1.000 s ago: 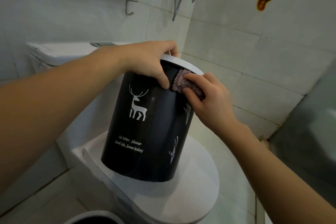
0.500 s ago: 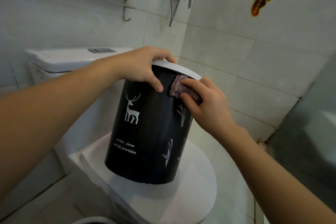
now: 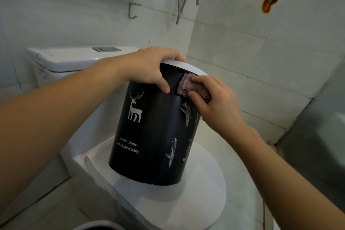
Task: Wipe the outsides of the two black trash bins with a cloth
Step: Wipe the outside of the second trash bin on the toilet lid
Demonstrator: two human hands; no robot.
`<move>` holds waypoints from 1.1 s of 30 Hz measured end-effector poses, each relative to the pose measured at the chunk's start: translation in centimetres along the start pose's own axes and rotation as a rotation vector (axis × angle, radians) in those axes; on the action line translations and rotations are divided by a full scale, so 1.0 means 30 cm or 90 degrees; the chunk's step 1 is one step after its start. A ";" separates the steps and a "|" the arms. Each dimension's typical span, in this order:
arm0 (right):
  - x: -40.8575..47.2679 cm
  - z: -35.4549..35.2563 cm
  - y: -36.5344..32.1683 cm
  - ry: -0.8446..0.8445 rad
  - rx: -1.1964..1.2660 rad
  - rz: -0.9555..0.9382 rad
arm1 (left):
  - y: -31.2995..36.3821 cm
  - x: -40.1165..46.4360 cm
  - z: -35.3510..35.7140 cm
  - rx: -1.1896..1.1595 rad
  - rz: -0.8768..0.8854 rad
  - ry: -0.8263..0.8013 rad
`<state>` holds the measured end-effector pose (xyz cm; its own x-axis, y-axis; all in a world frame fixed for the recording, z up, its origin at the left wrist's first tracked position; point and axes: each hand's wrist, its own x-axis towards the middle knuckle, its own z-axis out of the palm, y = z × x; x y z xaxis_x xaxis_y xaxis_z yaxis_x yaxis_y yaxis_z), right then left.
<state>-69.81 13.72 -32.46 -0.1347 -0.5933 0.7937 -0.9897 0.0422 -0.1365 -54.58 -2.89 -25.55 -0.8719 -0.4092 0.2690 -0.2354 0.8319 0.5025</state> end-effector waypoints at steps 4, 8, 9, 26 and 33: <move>-0.047 0.000 -0.010 -0.029 -0.011 -0.069 | 0.000 -0.003 -0.005 -0.005 0.003 -0.005; -0.112 0.002 -0.029 -0.068 -0.055 -0.202 | -0.008 -0.006 -0.007 -0.015 0.001 -0.004; -0.112 0.003 -0.031 -0.067 -0.065 -0.210 | -0.010 -0.007 -0.007 -0.016 0.000 -0.005; -0.154 0.016 -0.040 -0.074 -0.062 -0.197 | -0.026 -0.013 0.001 -0.011 -0.011 0.013; -0.078 0.015 -0.033 0.006 -0.060 -0.026 | -0.017 -0.012 0.002 -0.013 -0.019 0.009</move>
<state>-68.50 14.70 -34.45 -0.0945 -0.5878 0.8035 -0.9944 0.0941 -0.0481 -54.18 -3.16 -25.95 -0.8588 -0.4384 0.2651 -0.2515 0.8116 0.5274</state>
